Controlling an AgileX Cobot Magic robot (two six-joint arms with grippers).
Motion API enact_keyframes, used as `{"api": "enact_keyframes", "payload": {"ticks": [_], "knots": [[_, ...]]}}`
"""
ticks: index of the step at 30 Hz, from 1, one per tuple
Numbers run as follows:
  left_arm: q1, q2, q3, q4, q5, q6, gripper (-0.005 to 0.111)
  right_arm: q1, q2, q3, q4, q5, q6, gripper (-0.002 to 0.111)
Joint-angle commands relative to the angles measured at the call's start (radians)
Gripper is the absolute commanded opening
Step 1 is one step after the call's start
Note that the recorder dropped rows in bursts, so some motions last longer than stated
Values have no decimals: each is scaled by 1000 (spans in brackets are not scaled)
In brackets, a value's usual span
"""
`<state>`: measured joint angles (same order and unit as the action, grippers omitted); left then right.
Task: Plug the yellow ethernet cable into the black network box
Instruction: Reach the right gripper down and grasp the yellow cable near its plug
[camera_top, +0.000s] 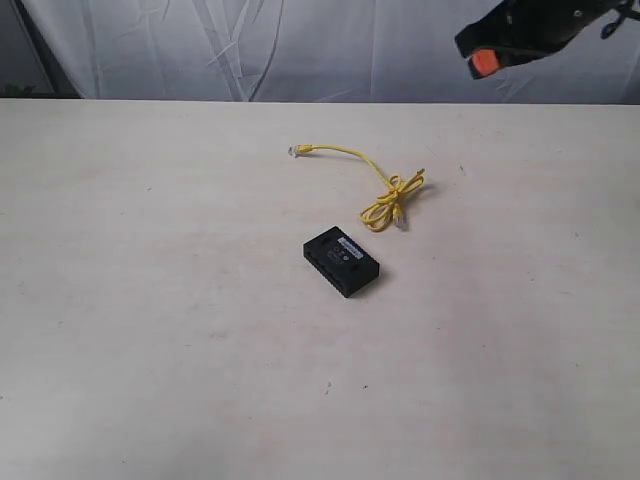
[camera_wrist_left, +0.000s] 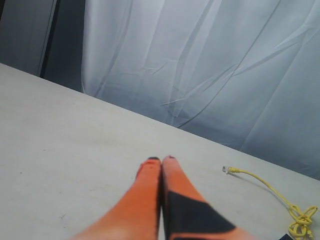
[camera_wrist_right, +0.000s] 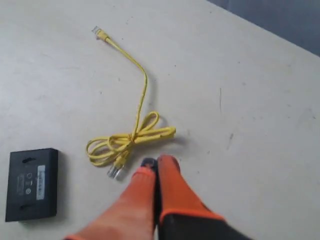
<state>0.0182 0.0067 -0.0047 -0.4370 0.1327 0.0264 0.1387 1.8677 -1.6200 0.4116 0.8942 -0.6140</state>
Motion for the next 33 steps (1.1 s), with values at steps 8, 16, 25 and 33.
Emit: {"api": "enact_keyframes", "payload": {"ticks": [8, 16, 25, 33], "knots": [[1, -7, 5, -7, 8, -1, 0, 72, 391, -398, 79, 91, -91, -1], [1, -7, 5, -7, 8, -1, 0, 102, 551, -505, 144, 99, -146, 43], [1, -7, 5, -7, 8, -1, 0, 143, 612, -505, -18, 104, -132, 55], [1, -7, 5, -7, 8, -1, 0, 152, 635, -505, -131, 98, -77, 55]]}}
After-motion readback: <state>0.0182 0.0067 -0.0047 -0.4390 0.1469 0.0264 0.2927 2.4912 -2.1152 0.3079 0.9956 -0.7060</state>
